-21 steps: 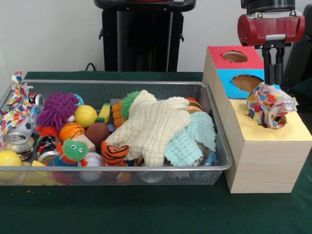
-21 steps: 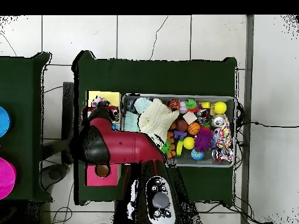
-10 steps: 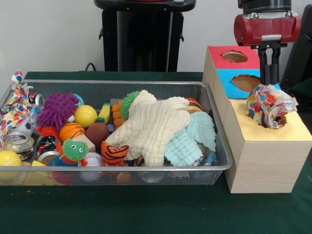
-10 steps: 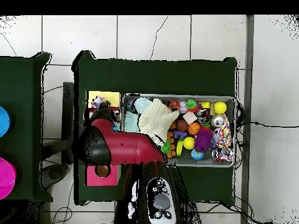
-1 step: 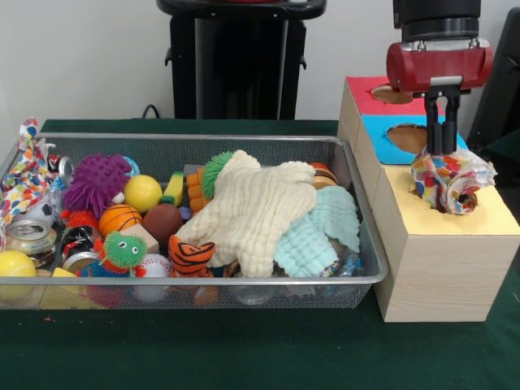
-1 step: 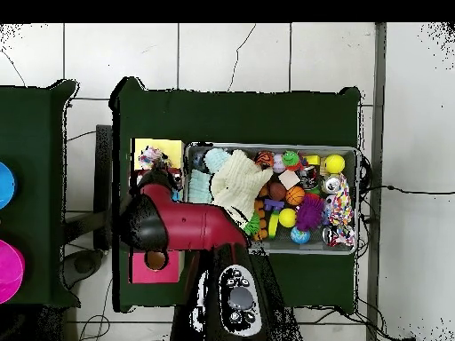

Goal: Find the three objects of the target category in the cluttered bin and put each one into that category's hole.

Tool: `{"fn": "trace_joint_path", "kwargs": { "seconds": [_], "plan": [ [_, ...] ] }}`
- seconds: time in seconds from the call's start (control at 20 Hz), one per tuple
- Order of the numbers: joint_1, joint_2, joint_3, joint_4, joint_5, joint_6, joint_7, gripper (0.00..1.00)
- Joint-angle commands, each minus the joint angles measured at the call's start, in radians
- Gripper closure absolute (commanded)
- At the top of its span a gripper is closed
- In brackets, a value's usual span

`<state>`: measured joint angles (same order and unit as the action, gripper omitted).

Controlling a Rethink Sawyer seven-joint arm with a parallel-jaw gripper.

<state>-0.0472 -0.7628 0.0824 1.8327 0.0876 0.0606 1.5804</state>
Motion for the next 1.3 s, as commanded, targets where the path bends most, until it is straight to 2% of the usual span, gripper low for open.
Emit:
{"fn": "trace_joint_path", "kwargs": {
  "seconds": [0.05, 0.35, 0.5, 0.8, 1.15, 1.3],
  "plan": [
    [0.013, 0.091, -0.013, 0.027, 0.026, 0.021, 0.208, 1.0],
    [0.014, 0.145, 0.002, 0.018, 0.023, -0.054, 0.223, 1.0],
    [-0.033, 0.138, 0.088, 0.029, 0.002, -0.127, 0.237, 1.0],
    [-0.049, 0.146, 0.138, -0.013, -0.009, -0.15, 0.211, 1.0],
    [-0.035, 0.181, 0.121, -0.05, -0.007, -0.202, 0.202, 1.0],
    [0.007, 0.248, 0.057, -0.091, 0.026, -0.203, 0.19, 1.0]
  ]
}}
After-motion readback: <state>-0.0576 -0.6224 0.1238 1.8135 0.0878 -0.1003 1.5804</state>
